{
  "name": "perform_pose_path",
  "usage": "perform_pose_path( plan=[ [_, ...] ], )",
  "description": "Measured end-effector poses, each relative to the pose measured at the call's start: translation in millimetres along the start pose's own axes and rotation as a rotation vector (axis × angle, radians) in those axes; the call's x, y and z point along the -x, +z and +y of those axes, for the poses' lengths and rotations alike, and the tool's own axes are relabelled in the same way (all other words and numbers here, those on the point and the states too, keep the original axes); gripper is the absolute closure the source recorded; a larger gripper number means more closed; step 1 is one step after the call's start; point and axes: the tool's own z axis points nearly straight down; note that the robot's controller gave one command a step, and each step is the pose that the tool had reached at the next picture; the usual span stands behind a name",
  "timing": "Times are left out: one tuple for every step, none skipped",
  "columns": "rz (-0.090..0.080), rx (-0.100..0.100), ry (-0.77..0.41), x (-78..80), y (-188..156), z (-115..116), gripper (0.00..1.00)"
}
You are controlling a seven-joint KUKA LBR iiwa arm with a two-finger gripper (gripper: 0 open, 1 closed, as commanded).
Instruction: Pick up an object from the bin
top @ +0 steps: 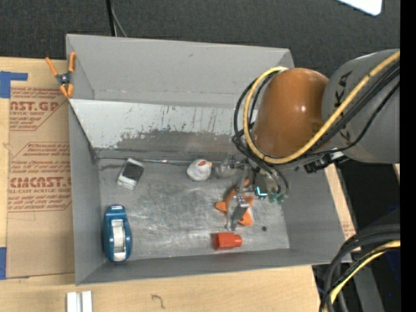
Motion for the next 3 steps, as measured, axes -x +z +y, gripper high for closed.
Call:
perform_pose_path(
  plan=[
    [-0.008,0.000,0.000,1.7,-4.2,0.0,0.00],
    [-0.017,0.000,-0.056,-5.8,14.8,-6.8,0.00],
    [-0.012,-0.002,-0.191,-21.1,76.4,-28.3,0.00]
  ],
)
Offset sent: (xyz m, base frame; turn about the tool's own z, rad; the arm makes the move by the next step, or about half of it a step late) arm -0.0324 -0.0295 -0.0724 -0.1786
